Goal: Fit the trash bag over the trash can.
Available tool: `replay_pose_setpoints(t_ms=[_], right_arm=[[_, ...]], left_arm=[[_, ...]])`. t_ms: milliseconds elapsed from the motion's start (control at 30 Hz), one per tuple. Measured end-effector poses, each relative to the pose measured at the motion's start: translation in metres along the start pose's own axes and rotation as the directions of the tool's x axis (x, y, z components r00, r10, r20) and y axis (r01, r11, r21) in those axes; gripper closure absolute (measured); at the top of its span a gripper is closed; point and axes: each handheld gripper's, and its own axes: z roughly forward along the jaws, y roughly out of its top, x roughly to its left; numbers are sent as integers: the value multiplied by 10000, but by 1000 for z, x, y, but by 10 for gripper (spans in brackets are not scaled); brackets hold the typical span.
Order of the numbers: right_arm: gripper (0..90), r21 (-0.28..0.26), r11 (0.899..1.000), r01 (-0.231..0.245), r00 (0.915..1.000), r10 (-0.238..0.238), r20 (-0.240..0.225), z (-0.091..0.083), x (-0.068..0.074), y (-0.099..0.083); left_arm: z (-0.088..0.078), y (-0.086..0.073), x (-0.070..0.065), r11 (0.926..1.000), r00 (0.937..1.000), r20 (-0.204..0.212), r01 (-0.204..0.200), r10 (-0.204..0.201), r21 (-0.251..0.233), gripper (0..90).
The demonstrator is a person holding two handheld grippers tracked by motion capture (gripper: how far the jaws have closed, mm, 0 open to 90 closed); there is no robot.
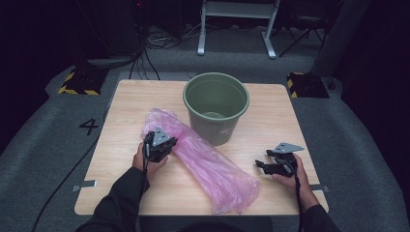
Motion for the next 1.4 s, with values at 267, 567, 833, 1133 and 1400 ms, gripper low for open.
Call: replay_pose_setpoints(t_ms=[267,567,833,1133,1400], right_arm=[[309,4,10000,-5,10000,5,-4,0,0,0],[310,4,10000,-29,10000,29,-2,0,0,0],[310,8,10000,-50,10000,50,2,0,0,0],[310,8,10000,-49,10000,49,4,0,0,0],[310,8,10000,-48,10000,48,3,0,0,0]], left_arm=[[-23,14,-5,9949,9992,-40,-393,391,-934,880],[-44,25,2,9826,9988,-266,-463,422,-1797,881],[-58,31,8,9699,9987,-286,-471,415,-2391,881],[-64,45,19,9549,9983,-509,-436,300,-2937,881],[-73,64,20,9319,9987,-223,-504,454,-3592,881]])
